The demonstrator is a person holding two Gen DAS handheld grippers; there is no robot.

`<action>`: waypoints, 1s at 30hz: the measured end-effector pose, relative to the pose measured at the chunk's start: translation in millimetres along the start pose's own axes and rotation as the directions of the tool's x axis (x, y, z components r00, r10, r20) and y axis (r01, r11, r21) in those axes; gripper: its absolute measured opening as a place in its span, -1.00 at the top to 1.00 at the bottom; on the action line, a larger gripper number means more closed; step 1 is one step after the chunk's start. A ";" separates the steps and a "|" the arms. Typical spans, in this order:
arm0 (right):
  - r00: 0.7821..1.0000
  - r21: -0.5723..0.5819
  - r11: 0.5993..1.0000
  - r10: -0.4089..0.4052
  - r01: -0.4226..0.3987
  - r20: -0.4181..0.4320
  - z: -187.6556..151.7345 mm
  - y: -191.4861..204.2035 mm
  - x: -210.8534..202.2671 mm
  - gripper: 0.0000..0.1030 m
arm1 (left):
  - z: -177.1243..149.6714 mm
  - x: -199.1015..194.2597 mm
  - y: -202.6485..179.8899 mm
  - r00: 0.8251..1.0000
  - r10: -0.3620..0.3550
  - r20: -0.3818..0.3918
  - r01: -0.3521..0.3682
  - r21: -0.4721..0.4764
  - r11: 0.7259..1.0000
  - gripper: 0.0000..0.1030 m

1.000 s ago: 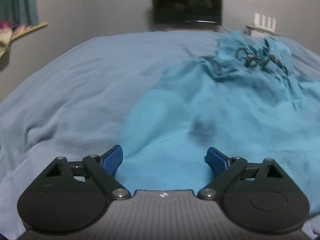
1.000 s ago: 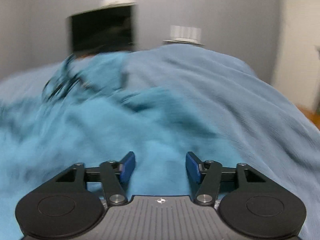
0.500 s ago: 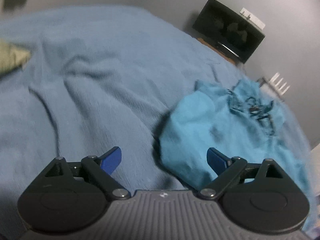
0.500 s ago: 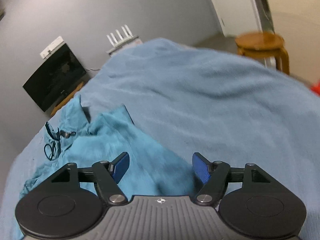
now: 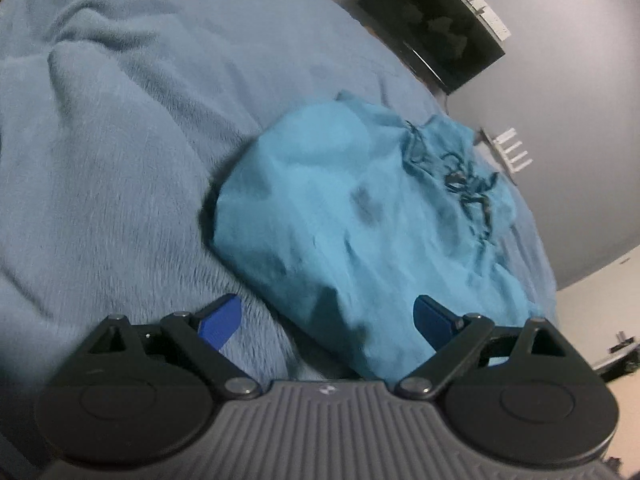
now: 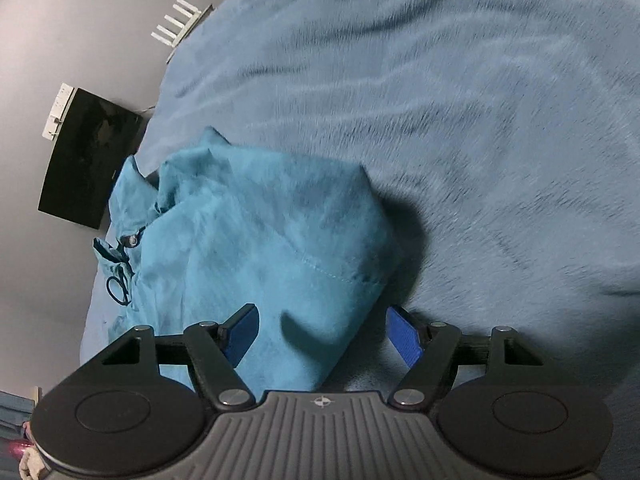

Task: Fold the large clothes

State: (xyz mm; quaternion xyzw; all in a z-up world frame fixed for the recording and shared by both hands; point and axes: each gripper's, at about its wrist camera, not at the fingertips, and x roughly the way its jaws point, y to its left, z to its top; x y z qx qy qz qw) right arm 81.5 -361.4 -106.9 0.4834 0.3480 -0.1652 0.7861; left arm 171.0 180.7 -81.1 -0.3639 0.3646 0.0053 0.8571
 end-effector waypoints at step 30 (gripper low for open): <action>0.972 -0.031 0.994 0.109 -0.105 0.208 6.4 29.5 -11.0 0.80 | -8.0 -31.9 -26.4 0.996 0.032 0.086 -0.043 0.127 0.991 0.79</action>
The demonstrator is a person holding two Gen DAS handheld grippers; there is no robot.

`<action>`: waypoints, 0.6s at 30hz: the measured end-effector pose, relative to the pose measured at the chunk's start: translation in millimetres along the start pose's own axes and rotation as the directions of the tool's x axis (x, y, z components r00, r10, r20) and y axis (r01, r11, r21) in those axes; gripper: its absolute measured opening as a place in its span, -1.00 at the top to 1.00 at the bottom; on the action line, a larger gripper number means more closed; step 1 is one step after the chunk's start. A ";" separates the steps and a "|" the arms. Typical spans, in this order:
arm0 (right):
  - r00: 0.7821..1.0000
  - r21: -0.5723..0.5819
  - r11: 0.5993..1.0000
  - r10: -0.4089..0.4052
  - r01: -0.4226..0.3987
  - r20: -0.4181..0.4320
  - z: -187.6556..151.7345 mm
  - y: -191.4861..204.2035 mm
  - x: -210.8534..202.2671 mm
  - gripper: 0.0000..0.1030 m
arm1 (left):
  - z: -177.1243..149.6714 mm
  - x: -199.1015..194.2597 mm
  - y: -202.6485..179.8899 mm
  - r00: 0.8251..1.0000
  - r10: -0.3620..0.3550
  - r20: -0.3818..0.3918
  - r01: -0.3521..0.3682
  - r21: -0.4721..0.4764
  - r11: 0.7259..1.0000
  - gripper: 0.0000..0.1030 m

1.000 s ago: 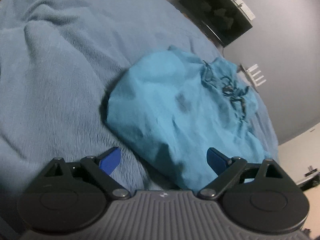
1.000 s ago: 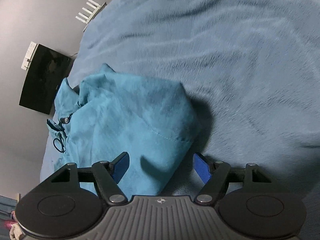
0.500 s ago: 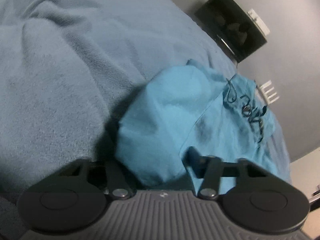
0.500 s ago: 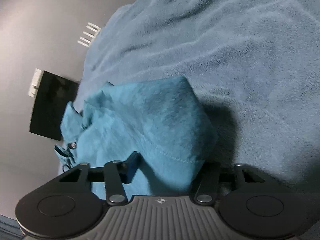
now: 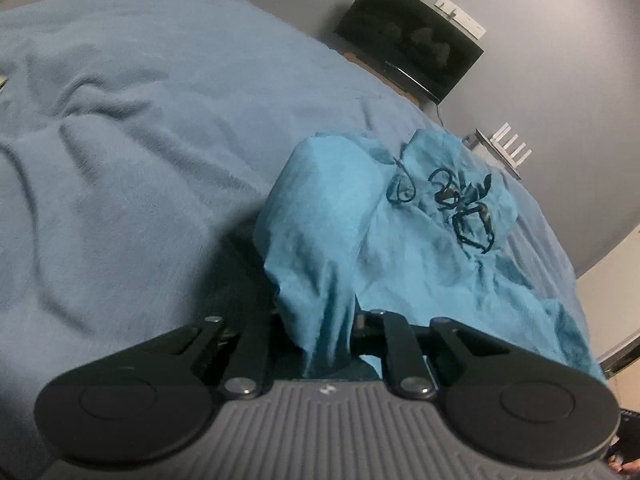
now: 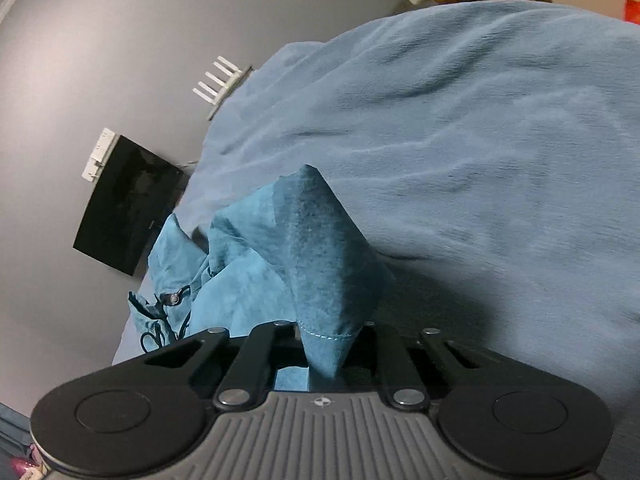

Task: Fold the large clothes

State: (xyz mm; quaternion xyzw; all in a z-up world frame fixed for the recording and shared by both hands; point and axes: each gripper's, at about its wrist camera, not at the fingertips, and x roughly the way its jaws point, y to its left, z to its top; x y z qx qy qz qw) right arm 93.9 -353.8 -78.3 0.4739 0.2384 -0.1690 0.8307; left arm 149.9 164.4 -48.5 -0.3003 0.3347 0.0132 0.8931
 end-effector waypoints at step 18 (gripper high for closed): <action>0.956 -0.084 0.971 -0.201 0.223 0.214 56.3 42.3 -49.6 -0.61 | -3.2 -103.2 -31.4 0.973 0.198 0.119 -0.223 0.256 0.941 -0.52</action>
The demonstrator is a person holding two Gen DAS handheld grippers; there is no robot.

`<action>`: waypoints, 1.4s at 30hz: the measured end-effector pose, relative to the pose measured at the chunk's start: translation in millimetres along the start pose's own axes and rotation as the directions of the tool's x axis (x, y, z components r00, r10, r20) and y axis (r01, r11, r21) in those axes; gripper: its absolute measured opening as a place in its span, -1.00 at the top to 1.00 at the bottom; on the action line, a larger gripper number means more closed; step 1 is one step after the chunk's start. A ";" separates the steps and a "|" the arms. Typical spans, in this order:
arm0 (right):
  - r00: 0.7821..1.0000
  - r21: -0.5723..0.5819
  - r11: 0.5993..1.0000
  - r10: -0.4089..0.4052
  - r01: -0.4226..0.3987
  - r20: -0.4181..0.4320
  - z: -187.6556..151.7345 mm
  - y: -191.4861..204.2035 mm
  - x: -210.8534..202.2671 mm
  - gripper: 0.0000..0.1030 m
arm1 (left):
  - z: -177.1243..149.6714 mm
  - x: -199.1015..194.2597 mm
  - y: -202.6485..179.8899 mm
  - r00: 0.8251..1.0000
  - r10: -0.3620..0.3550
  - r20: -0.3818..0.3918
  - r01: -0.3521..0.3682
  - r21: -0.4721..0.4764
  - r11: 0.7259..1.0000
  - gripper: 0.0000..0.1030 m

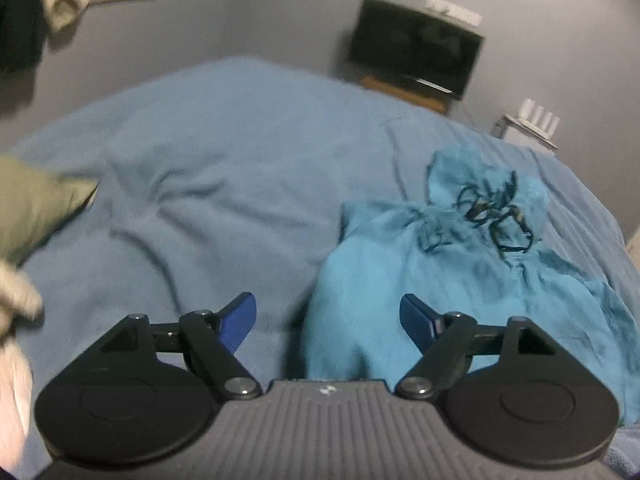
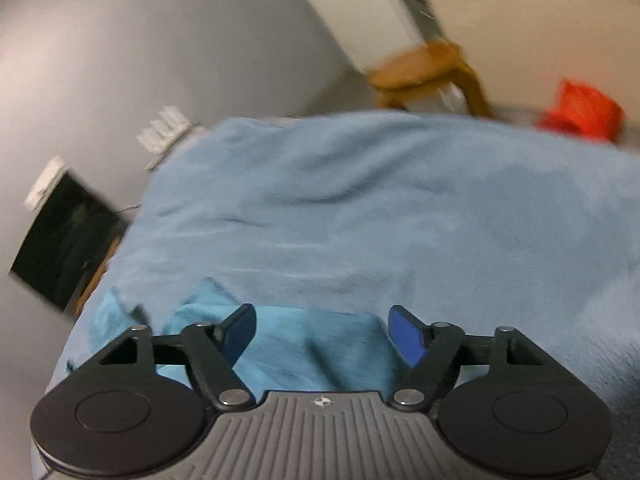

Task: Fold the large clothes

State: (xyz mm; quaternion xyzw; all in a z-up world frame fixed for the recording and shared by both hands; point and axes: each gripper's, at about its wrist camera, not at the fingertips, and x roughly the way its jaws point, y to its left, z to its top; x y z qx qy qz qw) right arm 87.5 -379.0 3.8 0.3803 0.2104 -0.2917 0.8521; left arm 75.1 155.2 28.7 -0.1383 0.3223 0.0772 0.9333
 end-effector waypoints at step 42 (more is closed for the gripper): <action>0.850 -0.654 0.592 0.503 -0.472 -0.158 -107.9 229.6 178.2 -0.60 | 73.1 300.0 -171.9 0.962 -0.269 0.053 0.256 0.169 0.952 -0.70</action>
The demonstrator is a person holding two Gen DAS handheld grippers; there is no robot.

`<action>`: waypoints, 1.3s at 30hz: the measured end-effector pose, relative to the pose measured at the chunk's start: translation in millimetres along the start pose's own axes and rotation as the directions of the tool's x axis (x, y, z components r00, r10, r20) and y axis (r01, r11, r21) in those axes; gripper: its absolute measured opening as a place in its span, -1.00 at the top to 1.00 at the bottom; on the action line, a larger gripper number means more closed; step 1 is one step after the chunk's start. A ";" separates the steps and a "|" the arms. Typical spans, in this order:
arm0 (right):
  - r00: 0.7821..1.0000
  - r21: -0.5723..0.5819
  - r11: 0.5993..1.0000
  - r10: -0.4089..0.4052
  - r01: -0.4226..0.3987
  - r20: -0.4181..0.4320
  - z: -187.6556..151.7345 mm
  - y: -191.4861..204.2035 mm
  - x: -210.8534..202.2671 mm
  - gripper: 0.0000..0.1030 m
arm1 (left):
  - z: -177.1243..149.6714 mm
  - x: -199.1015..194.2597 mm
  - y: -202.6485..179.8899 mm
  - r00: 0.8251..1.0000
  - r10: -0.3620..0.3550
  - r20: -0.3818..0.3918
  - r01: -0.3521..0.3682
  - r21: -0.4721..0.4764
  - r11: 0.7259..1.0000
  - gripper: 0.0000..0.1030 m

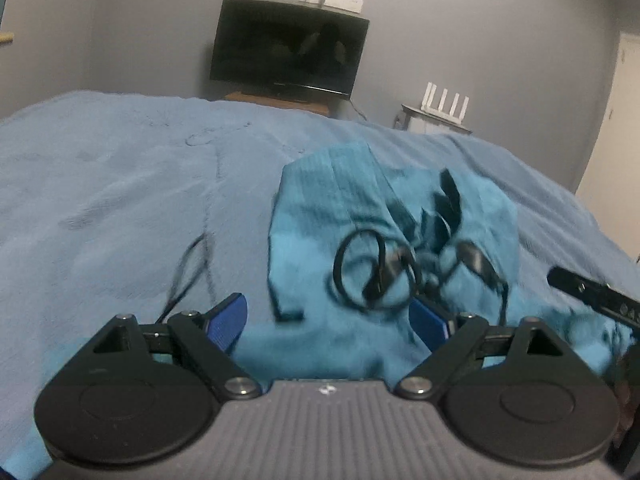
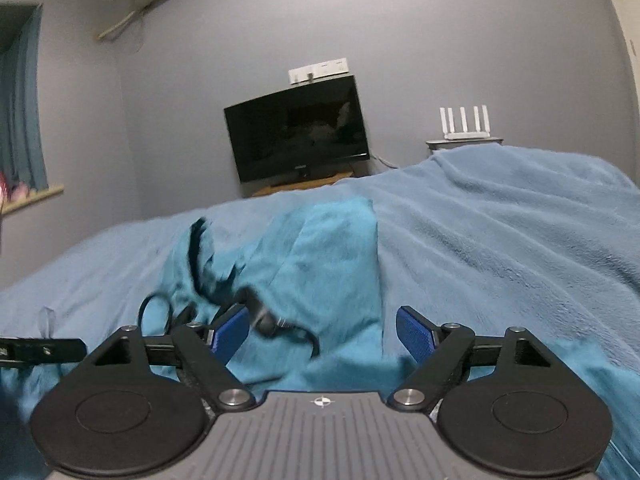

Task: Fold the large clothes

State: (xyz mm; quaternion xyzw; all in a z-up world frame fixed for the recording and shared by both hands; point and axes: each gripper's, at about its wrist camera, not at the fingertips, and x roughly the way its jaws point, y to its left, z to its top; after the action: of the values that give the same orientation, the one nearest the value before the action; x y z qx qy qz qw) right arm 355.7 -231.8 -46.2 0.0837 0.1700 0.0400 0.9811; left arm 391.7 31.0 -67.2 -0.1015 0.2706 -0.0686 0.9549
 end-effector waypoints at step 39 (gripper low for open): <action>0.860 0.485 0.717 0.477 -0.501 0.182 25.5 -98.9 69.9 0.75 | 84.3 47.9 59.7 0.924 -0.351 0.155 0.380 -0.243 0.893 0.94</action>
State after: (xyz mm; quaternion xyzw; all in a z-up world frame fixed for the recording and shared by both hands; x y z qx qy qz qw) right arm 435.0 -325.4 -62.9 0.3862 0.1247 0.2486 0.8795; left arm 481.5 93.2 -34.9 -0.2822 0.2020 -0.2041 0.9154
